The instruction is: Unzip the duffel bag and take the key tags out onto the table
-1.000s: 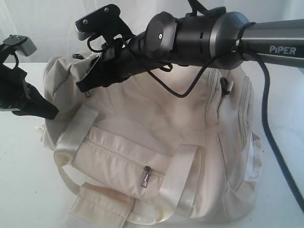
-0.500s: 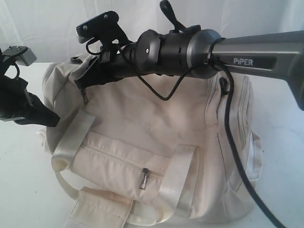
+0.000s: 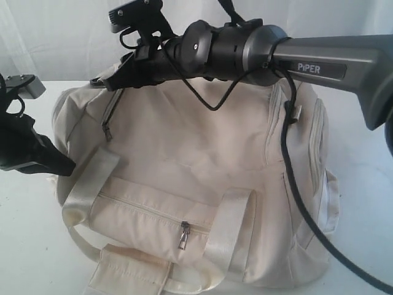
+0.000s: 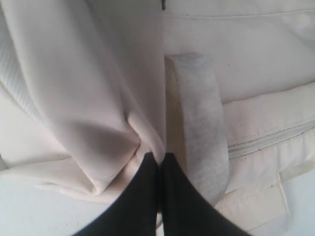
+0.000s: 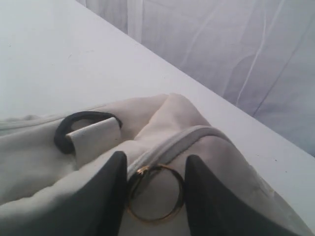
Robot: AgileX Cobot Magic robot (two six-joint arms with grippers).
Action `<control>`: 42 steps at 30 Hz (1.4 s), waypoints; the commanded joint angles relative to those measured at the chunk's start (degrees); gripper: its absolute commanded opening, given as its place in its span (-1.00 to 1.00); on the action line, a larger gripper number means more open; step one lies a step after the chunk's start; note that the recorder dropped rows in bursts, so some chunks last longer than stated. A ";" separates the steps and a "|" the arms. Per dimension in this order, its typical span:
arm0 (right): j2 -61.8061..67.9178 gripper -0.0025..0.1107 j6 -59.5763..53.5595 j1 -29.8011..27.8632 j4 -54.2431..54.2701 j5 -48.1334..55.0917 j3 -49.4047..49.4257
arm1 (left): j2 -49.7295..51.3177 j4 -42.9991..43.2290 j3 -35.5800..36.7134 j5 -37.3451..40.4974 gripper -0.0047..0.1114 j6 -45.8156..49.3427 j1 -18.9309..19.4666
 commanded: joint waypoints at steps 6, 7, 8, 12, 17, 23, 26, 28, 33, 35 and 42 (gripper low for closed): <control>1.28 -0.96 0.39 -2.88 0.08 -3.35 -0.84 | -0.78 6.56 1.07 5.73 -0.92 -6.08 0.17; 1.56 -0.96 0.39 -2.85 0.08 -3.48 -1.13 | -0.78 6.56 1.07 6.30 -0.92 -6.08 0.17; 1.73 -0.96 0.39 -2.85 0.08 -3.48 -1.58 | -0.78 6.56 1.07 6.73 -0.92 -6.08 0.17; 2.92 -0.96 0.88 -2.85 0.08 -2.23 -3.59 | -0.78 9.37 1.07 8.63 -0.92 -8.95 0.17; 3.91 -0.96 1.29 -2.85 0.08 2.07 -5.55 | -0.78 10.20 0.96 6.07 -0.92 -9.48 0.17; 3.91 -0.96 1.42 -2.85 0.20 4.69 -5.55 | -0.78 10.20 -1.93 3.64 -0.81 -9.25 0.17; 3.91 -0.96 1.65 -2.85 0.20 6.63 -5.55 | -0.78 10.20 -4.13 4.52 -0.48 -9.25 0.17; 3.91 -0.96 2.63 -2.85 0.20 7.99 -5.55 | -0.78 10.43 -6.10 6.53 -0.24 -9.45 0.17; 3.91 -0.96 3.28 -2.85 0.32 12.42 -6.88 | -0.78 10.43 -11.34 9.30 0.06 -9.45 0.17; 3.91 -0.96 3.40 -2.85 0.32 13.60 -7.88 | -0.78 10.32 -13.33 9.30 0.05 -9.45 0.17; 3.91 -0.96 3.40 -2.85 0.45 16.27 -12.28 | -0.01 -5.68 -16.67 -2.06 0.05 10.10 -1.40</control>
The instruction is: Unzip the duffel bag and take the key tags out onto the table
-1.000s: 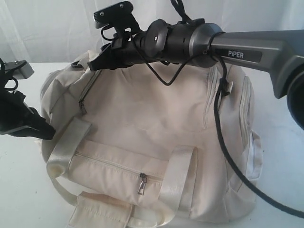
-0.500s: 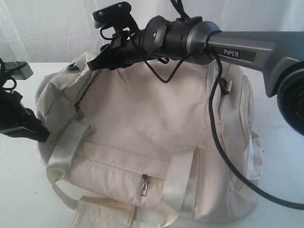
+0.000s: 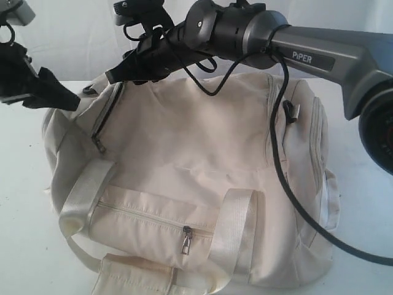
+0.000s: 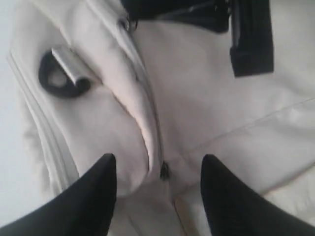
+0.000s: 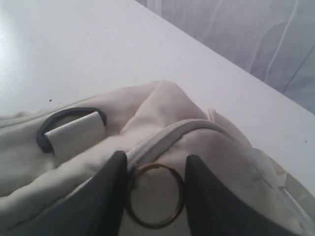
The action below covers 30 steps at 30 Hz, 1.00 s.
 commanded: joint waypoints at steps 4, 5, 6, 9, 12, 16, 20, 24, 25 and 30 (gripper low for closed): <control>-0.20 -0.96 0.45 -0.60 0.23 0.33 -1.62 | 4.93 -9.41 -0.33 -9.96 0.05 17.92 -5.96; -0.20 -0.96 0.45 -0.60 0.23 0.33 -1.62 | 6.02 -9.32 -0.33 -10.97 0.05 17.92 -6.32; -0.20 -0.96 0.45 -0.60 0.23 0.33 -1.62 | 7.25 -9.32 -0.33 -12.40 0.05 17.51 -6.58; -0.20 -0.96 0.45 -0.60 0.23 0.33 -1.62 | 9.35 -9.14 -0.33 -13.50 -0.11 16.18 -6.58; -0.20 -0.96 0.47 -0.60 0.23 -0.29 -1.62 | 9.89 -8.80 0.17 -12.57 -0.63 16.18 -6.58; -0.07 -0.96 0.47 -0.60 0.23 -1.99 -1.62 | 9.89 -7.96 0.17 -10.14 -0.92 14.75 -6.58; 0.27 -0.96 0.47 -0.60 -0.13 -4.20 -1.62 | 9.55 -1.85 0.17 -7.60 -0.92 8.96 -6.58; 1.14 -0.96 0.47 -0.60 -0.13 -6.06 -2.11 | 8.91 6.22 0.17 -4.96 -0.92 2.00 -6.58; 1.64 -0.96 0.47 -0.60 -0.13 -6.29 -2.42 | 8.58 7.23 0.17 -4.43 -0.92 1.67 -6.58; 4.35 -0.96 0.47 -0.60 -0.13 -6.43 -5.32 | 7.23 7.49 0.17 -2.25 -0.92 1.69 -6.58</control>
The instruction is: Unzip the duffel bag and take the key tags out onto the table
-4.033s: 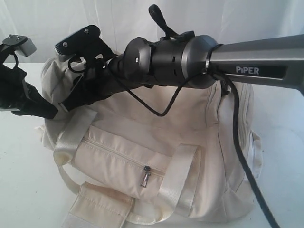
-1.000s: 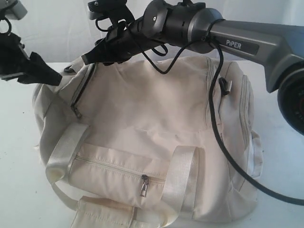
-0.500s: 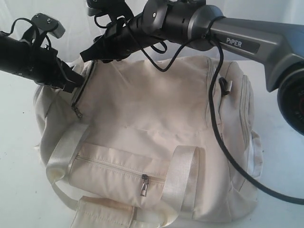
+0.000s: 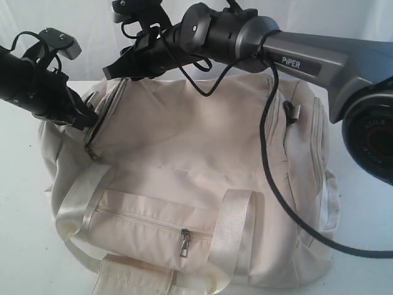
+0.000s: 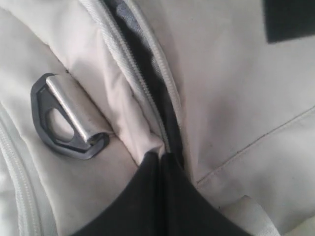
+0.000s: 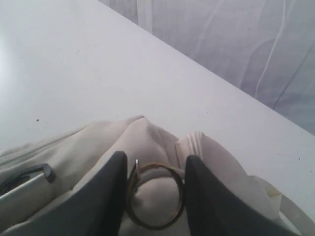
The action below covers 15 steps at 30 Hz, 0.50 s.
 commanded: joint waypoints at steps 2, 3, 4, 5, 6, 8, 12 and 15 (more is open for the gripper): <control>2.67 -0.96 0.07 -0.60 -0.13 -3.51 -3.62 | -2.06 2.22 0.32 6.76 -0.92 -1.28 -0.44; 3.05 -0.96 0.07 -0.60 -0.13 -3.77 -4.22 | -2.16 2.33 0.32 6.90 -0.92 -1.28 -0.44; 3.48 -0.96 0.07 -0.60 -0.13 -3.89 -4.78 | -2.34 2.33 0.32 7.14 -0.92 -1.28 -0.44; 3.79 -0.96 0.34 -0.60 -0.13 -4.02 -5.23 | -2.45 2.43 0.32 7.28 -0.92 -1.28 -0.44; 4.03 -0.96 0.47 -0.60 -0.13 -4.02 -5.44 | -2.44 2.43 0.32 7.40 -0.92 -1.28 -0.44; 4.03 -0.96 0.45 -0.60 -0.13 -4.15 -5.44 | -2.44 2.43 0.32 7.53 -0.92 -1.28 -0.44; 4.03 -0.96 0.45 -0.60 -0.13 -4.06 -5.44 | -2.44 2.43 0.32 8.25 -0.92 -1.28 -0.44; 4.03 -0.96 0.45 -0.60 -0.13 -3.64 -5.44 | -2.44 2.43 0.32 8.51 -0.92 -1.28 -0.44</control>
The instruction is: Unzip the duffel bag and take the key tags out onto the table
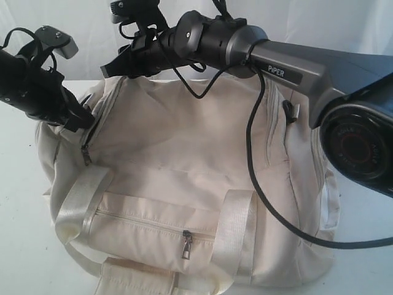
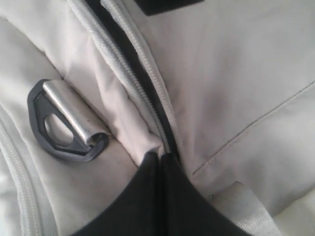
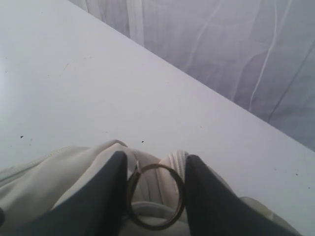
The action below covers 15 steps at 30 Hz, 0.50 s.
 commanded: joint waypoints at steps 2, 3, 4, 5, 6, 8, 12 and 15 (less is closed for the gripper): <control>-0.10 -0.96 0.32 -0.60 -0.48 -0.68 -0.70 | -0.76 0.67 0.32 5.41 -0.92 -1.07 -0.44; -0.10 -0.96 0.32 -0.60 -0.98 -0.36 -0.70 | -0.76 1.35 0.32 5.41 -0.92 -1.77 -0.44; -0.10 -0.96 0.32 -0.60 -1.88 -0.07 -0.70 | -0.76 2.04 0.32 5.41 -0.92 -2.45 -0.44; -0.10 -0.96 0.70 -0.60 -2.60 0.22 -0.70 | -0.76 2.80 0.32 5.41 -0.92 -3.20 -0.44; -0.10 -0.96 1.70 -0.73 -3.36 0.49 -0.70 | -0.76 3.58 0.32 5.41 -0.92 -4.00 -0.44; -0.21 -0.96 3.24 -1.07 -3.98 1.04 -0.70 | -0.76 4.70 0.32 5.19 -0.92 -5.25 -0.44; -0.78 -0.96 4.51 -1.91 -4.11 3.78 -0.70 | -0.76 4.69 0.32 5.08 -0.92 -5.35 -0.44; -1.45 -0.96 5.18 -2.71 -4.11 5.80 -0.70 | -0.76 4.69 0.32 5.08 -0.92 -5.35 -0.44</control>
